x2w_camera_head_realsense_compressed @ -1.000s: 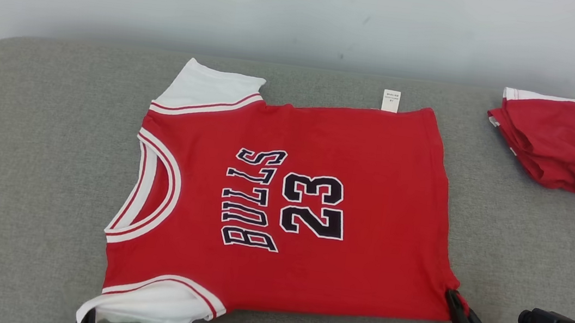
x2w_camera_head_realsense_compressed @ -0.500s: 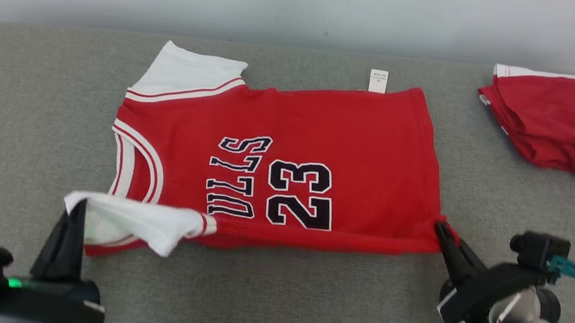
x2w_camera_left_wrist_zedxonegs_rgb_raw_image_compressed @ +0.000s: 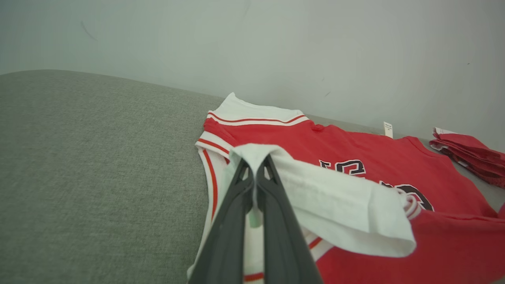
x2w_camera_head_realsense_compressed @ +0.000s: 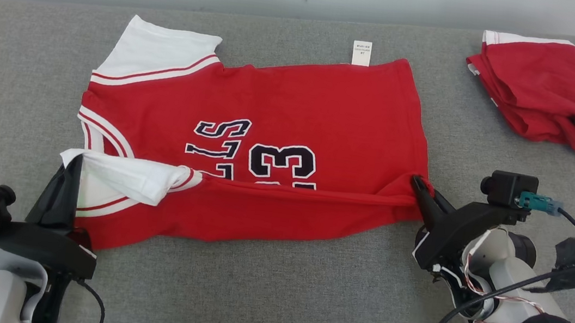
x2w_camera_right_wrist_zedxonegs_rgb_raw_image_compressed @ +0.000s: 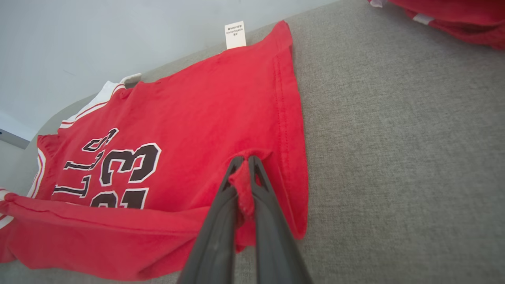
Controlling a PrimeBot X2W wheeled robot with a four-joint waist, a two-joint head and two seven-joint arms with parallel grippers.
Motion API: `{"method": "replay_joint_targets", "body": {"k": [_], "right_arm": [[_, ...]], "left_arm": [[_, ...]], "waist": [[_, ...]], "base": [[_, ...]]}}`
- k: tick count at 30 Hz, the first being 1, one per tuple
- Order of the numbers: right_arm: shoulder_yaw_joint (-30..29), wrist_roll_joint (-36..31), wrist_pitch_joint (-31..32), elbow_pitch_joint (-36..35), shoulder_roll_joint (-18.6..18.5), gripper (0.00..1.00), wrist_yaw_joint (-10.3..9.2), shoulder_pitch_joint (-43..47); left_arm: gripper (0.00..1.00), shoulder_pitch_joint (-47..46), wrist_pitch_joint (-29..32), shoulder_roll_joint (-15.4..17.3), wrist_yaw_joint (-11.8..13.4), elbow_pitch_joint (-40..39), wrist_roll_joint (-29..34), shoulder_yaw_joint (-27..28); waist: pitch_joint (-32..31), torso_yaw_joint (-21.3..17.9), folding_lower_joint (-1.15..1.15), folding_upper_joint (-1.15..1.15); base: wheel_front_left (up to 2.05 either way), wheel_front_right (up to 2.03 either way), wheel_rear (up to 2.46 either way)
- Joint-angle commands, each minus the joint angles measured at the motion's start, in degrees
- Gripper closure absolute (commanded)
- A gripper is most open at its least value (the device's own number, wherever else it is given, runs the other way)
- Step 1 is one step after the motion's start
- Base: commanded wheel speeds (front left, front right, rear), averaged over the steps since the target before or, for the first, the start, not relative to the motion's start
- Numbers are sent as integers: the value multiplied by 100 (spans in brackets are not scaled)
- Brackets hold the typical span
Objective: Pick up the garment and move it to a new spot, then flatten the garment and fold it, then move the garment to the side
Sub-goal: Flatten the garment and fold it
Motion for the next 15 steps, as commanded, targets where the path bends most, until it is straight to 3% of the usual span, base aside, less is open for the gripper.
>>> {"method": "replay_joint_targets", "body": {"k": [1,3,5,6,7,8,15], "right_arm": [[63,45,-60,109,36,100,-5,-130],[171,61,-150,264,43,100,-5,-264],[248,47,-321,396,10,27,-5,-370],[285,73,-383,480,7,0,-5,-391],[317,110,-463,514,2,0,-5,-413],[353,140,-544,554,-15,0,-5,-432],[561,263,-1218,540,-214,0,-5,-244]], "left_arm": [[100,-98,-60,52,-21,138,1,-11],[100,-204,-110,55,-49,335,-9,-45],[100,-291,-169,67,-35,526,33,-69],[53,-330,-201,55,-37,603,57,-91],[4,-350,-231,44,-42,667,74,-104],[0,-353,-276,35,-47,719,96,-107],[0,-53,-432,-72,-19,655,178,-10]], "waist": [[-3,-6,-1,-1],[-15,1,-1,-1],[-26,21,-1,-1],[-38,35,-1,-1],[-53,47,-1,-1],[-69,62,-1,-1],[-233,150,-1,-1]], "base": [[0,0,0],[0,0,0],[0,0,0],[0,0,0],[0,0,0],[0,0,0],[0,0,0]]}}
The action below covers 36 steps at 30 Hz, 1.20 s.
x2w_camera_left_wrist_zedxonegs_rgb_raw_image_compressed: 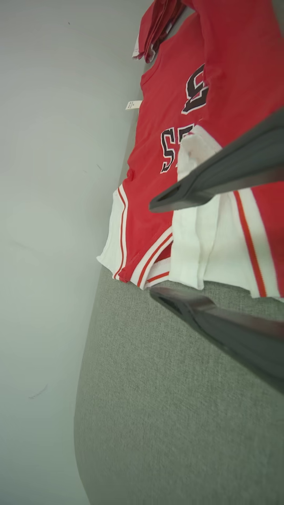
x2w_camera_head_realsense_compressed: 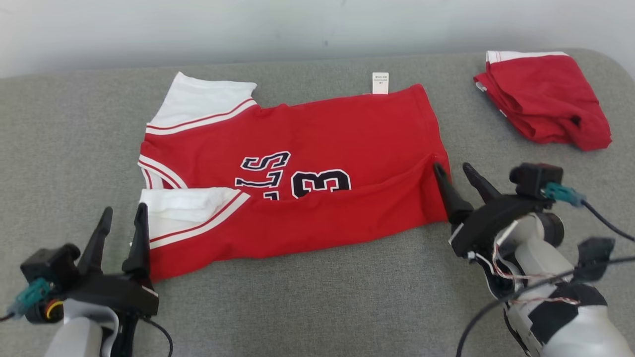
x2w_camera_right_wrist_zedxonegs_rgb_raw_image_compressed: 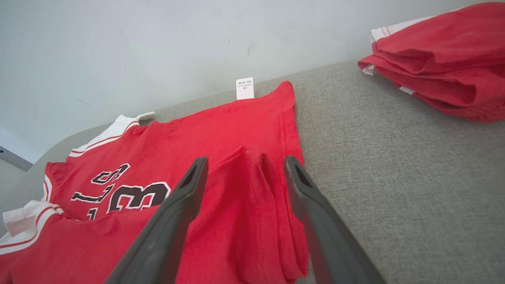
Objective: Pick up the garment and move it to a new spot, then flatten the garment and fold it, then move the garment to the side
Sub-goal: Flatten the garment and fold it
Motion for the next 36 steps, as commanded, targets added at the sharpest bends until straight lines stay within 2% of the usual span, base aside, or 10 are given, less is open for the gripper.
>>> {"method": "replay_joint_targets", "body": {"k": [1,11,17,36], "right_arm": [[47,53,-118,-36,-71,0,-5,167],[172,-117,-247,-299,-406,0,-5,698],[122,-269,-194,-277,-407,0,-5,772],[207,-675,-66,94,-138,0,-5,609]], "left_arm": [[0,202,-47,-33,31,-90,69,49],[0,1129,-58,-309,92,-861,144,335],[0,1309,-59,-432,68,-905,161,441],[0,937,-56,-637,-104,51,180,671]], "waist": [[-75,44,0,-1],[-160,66,0,-1],[-58,75,0,-1],[216,55,0,-1]], "base": [[0,0,0],[0,0,0],[0,0,0],[0,0,0]]}}
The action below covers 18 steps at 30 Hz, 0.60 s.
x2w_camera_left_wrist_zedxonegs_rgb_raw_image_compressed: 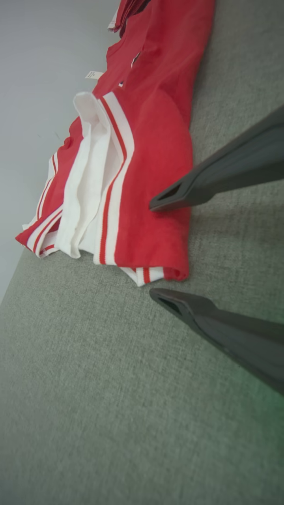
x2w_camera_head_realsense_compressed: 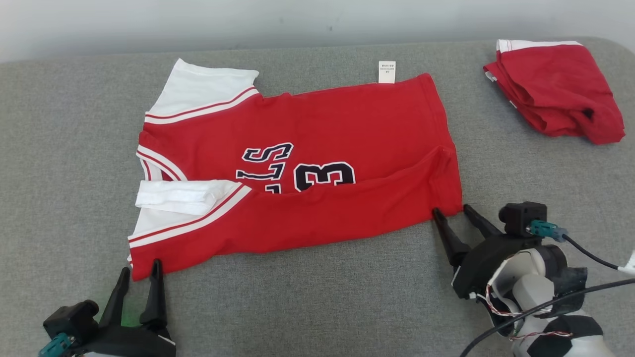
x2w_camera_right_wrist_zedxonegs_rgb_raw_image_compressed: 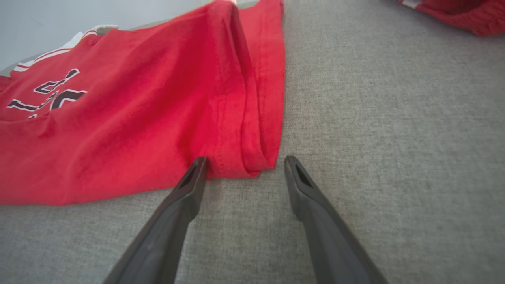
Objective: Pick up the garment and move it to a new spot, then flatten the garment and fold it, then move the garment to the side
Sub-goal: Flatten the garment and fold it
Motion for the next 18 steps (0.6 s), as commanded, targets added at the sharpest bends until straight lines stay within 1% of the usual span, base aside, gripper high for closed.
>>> {"method": "replay_joint_targets", "body": {"k": [1,2,3,4,5,10,12,15,18], "right_arm": [[25,-23,-34,43,88,20,-5,-71],[33,-52,-56,74,95,58,-5,-102],[42,-103,-83,108,91,65,-5,-150],[49,-146,-117,145,98,93,-5,-191],[58,-196,-156,183,111,100,-5,-214],[77,-280,-306,350,170,100,-5,-284],[45,-200,-399,364,139,100,-5,-225],[11,-42,-440,248,73,100,-5,-75],[-25,217,-387,-21,-44,100,-6,154]], "left_arm": [[0,-100,-24,-9,-22,152,-63,42],[41,-142,-23,-26,-32,201,-69,33],[62,-165,-17,-44,-38,272,-73,27],[93,-187,-11,-55,-43,357,-66,16],[100,-224,-11,-61,-50,407,-45,9],[100,-348,-11,-88,-47,603,25,36],[100,-286,-11,-72,-53,598,75,95],[100,-142,-13,-34,-54,509,121,180],[100,20,-13,-16,-57,369,143,222]], "waist": [[29,-12,0,0],[37,-13,0,0],[44,-11,0,0],[52,-10,0,0],[59,-10,0,0],[62,5,0,0],[1,28,0,0],[-105,49,0,0],[-259,74,0,0]], "base": [[0,0,0],[0,0,0],[0,0,0],[0,0,0],[0,0,0],[0,0,0],[0,0,0],[0,0,0],[0,0,0]]}}
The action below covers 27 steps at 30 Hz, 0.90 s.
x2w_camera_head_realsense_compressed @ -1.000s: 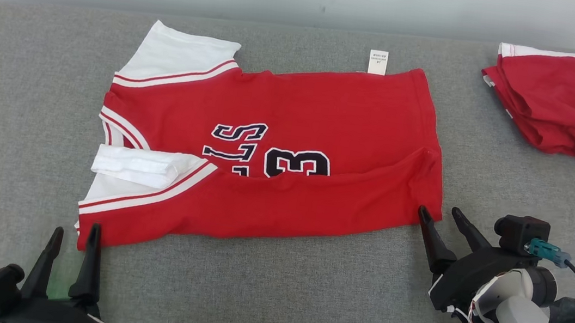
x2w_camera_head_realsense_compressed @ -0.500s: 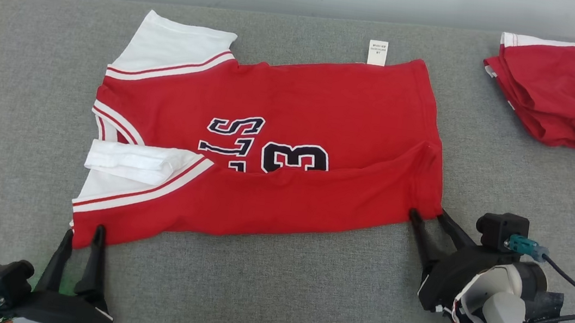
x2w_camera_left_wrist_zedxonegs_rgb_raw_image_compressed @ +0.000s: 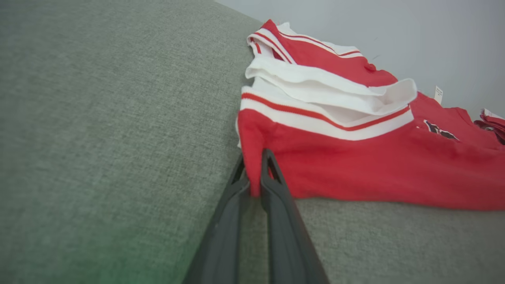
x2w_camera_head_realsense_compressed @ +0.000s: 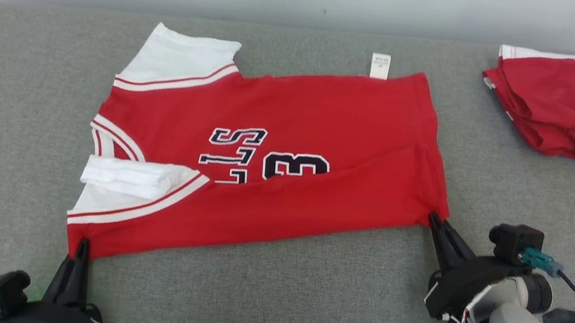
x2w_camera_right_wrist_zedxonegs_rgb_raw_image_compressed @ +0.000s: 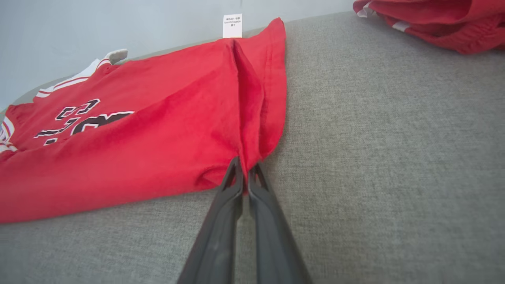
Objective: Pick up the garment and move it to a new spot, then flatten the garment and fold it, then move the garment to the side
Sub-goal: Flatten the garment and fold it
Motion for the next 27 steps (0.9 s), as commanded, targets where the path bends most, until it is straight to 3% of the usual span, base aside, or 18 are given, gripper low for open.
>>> {"method": "replay_joint_targets", "body": {"k": [1,14,26,27], "right_arm": [[23,176,82,-205,-148,100,-7,250],[-264,904,973,-1954,-922,100,-9,2031],[-719,572,1803,-2885,-705,100,-8,2947],[-775,512,1838,-2906,-685,85,-8,2975]], "left_arm": [[100,222,1,37,7,-91,46,47],[100,1509,-2,-5,29,-816,-14,255],[100,1991,-3,-103,147,-1138,31,315],[100,1977,-3,-109,152,-1127,45,313]], "waist": [[-192,31,0,0],[-755,-65,0,0],[-790,-63,0,0],[-790,-57,0,0]], "base": [[0,0,0],[0,0,0],[0,0,0],[0,0,0]]}}
